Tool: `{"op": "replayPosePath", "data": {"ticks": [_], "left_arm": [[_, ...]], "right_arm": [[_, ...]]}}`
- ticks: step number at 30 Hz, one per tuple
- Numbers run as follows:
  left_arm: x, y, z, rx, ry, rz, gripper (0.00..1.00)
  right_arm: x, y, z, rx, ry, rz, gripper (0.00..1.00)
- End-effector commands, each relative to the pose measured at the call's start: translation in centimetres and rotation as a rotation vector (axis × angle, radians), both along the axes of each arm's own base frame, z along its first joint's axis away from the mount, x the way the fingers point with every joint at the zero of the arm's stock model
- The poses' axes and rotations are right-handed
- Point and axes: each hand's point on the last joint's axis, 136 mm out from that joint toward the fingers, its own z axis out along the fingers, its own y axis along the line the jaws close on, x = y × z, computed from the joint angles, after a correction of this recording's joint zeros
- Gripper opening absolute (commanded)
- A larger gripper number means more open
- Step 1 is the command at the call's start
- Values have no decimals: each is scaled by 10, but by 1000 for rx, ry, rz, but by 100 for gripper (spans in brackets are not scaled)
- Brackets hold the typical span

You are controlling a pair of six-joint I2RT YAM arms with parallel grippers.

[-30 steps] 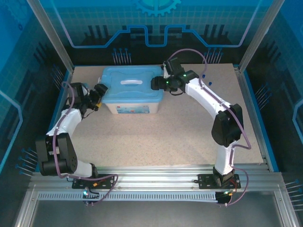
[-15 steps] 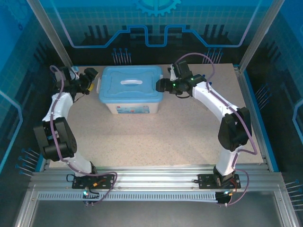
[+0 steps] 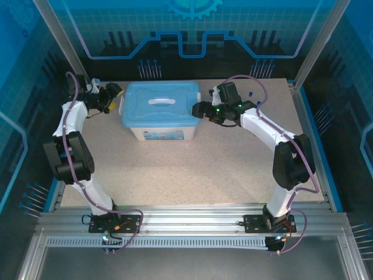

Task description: Organize the chemistry lab equipment

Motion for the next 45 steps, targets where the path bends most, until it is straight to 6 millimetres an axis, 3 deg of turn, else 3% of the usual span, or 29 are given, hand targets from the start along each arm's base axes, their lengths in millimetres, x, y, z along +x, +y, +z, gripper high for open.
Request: {"op": "replayPosePath", "data": {"ticks": [1, 20, 22, 24, 25, 33, 39, 43, 45], "left_arm": [[-5, -6, -10, -35, 49, -58, 78], [-9, -44, -28, -72, 85, -163, 68], [-11, -45, -29, -59, 96, -164, 63], [-12, -45, -29, -44, 103, -163, 48], [-13, -44, -28, -32, 101, -160, 46], [-13, -53, -11, 47, 78, -183, 47], [-13, -69, -15, 119, 106, -222, 46], [-14, -80, -19, 168, 126, -248, 33], [-15, -84, -22, 188, 138, -257, 31]], "right_arm": [[8, 7, 8, 78, -13, 10, 79], [16, 17, 1, 79, 9, 30, 76], [16, 18, 3, 76, 6, 34, 75], [16, 19, 5, 75, 0, 39, 71], [16, 19, 6, 71, -1, 42, 70], [13, 24, 11, 36, -19, 70, 68], [12, 29, 14, 33, -24, 86, 68], [11, 33, 16, 33, -26, 94, 68], [11, 34, 15, 35, -25, 95, 67]]}}
